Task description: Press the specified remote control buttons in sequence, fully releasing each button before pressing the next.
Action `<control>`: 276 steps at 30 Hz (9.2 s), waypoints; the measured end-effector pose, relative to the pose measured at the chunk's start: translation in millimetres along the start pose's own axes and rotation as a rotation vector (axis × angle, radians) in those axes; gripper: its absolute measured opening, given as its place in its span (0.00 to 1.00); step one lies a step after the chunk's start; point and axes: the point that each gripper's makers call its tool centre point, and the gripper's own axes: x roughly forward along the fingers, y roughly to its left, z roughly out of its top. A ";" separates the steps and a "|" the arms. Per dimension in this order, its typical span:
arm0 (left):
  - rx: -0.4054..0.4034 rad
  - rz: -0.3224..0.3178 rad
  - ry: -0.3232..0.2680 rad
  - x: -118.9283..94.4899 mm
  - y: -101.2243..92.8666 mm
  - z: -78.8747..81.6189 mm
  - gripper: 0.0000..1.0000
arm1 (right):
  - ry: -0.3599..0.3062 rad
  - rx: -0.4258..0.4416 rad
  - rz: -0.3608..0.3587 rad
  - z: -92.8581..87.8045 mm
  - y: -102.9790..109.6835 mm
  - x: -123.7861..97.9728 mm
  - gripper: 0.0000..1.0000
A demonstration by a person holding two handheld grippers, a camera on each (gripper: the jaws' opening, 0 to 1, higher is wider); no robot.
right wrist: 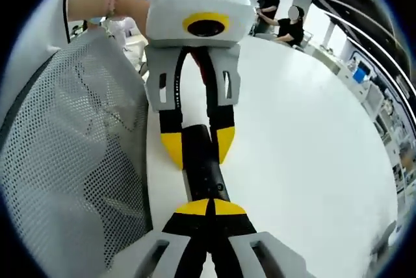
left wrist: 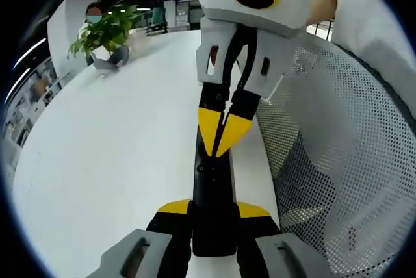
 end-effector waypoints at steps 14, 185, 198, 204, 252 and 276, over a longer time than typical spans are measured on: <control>0.002 0.010 -0.014 -0.7 -1.1 -0.3 0.24 | 0.033 0.015 0.022 -0.2 -3.7 3.1 0.00; -0.042 0.046 -0.056 0.9 -1.1 0.5 0.24 | 0.035 0.045 0.073 18.6 1.3 15.2 0.00; -0.051 0.052 -0.070 1.1 -0.9 0.5 0.24 | 0.072 0.075 0.085 7.2 -3.3 7.0 0.00; -0.050 0.052 -0.073 1.2 -0.7 0.4 0.24 | 0.054 0.130 0.105 11.5 -9.5 12.1 0.00; -0.048 0.049 -0.082 -2.1 -4.0 1.9 0.24 | 0.121 0.012 0.056 23.0 10.2 18.6 0.00; -0.047 0.046 -0.076 0.1 -3.0 1.8 0.24 | 0.088 -0.140 0.094 26.7 9.9 20.9 0.00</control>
